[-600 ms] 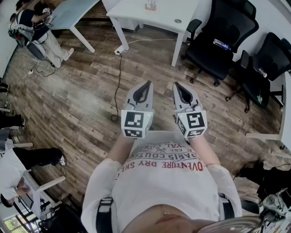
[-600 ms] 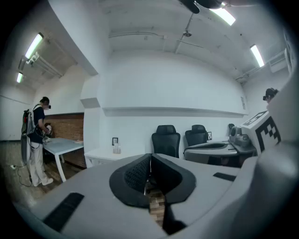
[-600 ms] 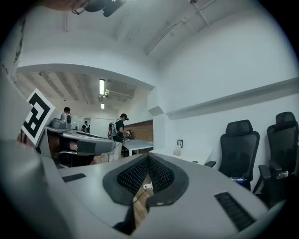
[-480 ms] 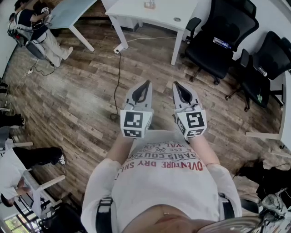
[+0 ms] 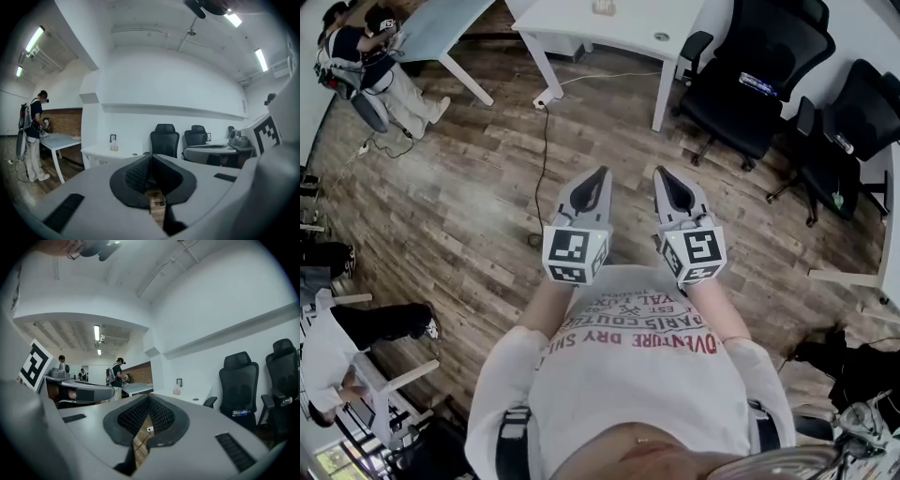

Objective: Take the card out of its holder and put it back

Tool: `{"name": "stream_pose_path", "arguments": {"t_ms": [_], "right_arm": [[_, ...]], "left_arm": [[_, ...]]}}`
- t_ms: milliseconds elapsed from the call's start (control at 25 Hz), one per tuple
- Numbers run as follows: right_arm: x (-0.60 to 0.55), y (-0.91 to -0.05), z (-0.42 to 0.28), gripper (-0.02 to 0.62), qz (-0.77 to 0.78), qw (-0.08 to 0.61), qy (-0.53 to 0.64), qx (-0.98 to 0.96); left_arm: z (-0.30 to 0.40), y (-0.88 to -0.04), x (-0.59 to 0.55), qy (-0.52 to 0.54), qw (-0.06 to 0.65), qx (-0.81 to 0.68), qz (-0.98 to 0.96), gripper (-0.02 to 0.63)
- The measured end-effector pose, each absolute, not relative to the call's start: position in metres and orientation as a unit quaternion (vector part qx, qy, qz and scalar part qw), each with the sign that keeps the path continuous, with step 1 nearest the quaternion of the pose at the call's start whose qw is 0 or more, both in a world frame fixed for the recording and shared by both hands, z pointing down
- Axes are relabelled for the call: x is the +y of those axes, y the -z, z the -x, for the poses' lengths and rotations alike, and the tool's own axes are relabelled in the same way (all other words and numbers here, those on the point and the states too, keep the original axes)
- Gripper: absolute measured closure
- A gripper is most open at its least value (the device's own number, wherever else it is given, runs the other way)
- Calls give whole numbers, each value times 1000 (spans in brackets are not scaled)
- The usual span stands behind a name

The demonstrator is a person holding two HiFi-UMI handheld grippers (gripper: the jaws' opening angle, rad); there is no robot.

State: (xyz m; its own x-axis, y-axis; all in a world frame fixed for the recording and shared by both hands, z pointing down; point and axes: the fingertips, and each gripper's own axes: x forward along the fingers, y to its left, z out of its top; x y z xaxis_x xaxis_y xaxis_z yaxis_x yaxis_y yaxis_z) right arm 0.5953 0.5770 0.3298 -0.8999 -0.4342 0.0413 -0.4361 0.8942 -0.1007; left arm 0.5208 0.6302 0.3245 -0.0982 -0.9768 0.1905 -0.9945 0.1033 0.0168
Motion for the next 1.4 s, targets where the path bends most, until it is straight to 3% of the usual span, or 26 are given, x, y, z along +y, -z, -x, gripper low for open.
{"name": "stream_pose_path", "arguments": {"t_ms": [640,1400], "right_arm": [[514,-335,-525,569,-248,19,-24,-968],[434,-336,-259,569,-270,68,-21,-960]], "left_arm": [[-431,-332,569,-65,80,-737,-668,577],[-155,-338,480,-44,116,-711,-692,577]]}}
